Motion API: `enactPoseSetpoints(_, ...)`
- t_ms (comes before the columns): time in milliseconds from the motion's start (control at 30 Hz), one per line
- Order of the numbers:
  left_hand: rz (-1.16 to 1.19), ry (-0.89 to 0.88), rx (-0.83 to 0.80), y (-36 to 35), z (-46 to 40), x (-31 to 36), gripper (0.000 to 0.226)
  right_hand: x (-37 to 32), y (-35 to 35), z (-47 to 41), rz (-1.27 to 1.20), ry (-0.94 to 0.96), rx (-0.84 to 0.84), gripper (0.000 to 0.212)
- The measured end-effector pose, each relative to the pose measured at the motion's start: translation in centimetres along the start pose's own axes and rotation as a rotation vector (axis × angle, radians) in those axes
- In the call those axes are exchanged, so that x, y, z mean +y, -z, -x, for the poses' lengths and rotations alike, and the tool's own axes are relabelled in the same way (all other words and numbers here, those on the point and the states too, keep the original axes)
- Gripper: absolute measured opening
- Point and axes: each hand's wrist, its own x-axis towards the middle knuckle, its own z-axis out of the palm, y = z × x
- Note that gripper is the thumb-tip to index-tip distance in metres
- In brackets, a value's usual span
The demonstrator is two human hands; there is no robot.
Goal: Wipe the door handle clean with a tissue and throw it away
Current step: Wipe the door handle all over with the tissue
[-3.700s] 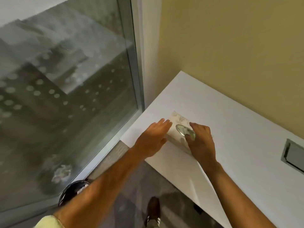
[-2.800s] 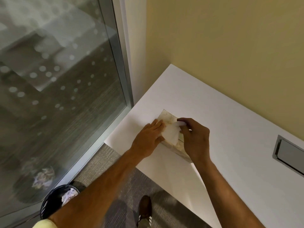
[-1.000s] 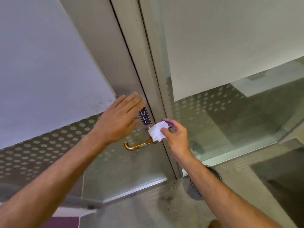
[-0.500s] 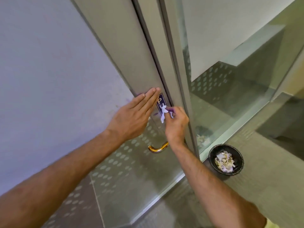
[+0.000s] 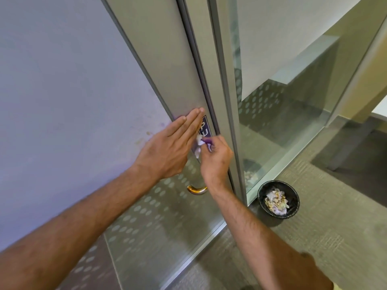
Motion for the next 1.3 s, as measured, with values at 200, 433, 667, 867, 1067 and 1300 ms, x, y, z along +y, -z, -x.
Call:
enactPoseSetpoints(200, -0.012, 0.002, -0.006, 0.2, 0.0, 0.0, 0.080, 2.3, 0.4, 1.1, 0.205, 0.090, -0.208, 0.005)
enactPoseSetpoints(433, 0.040, 0.016, -0.016, 0.3, 0.1, -0.1, 0.083, -1.9, 2.8, -4.8, 0.055, 0.185, -0.137, 0.004)
enactPoseSetpoints(667, 0.041, 0.002, -0.042, -0.2, 0.1, 0.1, 0.079, 4.5, 5.1, -3.9, 0.330, 0.391, -0.151, 0.002)
enactPoseSetpoints(867, 0.042, 0.013, -0.016, 0.0, 0.0, 0.0, 0.085, 3.0, 1.3, -0.5, 0.329, 0.308, -0.271, 0.006)
enactPoseSetpoints(1067, 0.037, 0.015, -0.022, 0.1, 0.2, 0.0, 0.082, 2.6, 2.1, -1.4, 0.242, 0.139, -0.195, 0.002)
enactPoseSetpoints(1300, 0.048, 0.010, 0.000, -0.2, 0.1, 0.3, 0.081, 1.9, 0.9, -0.6, 0.199, 0.237, -0.151, 0.004)
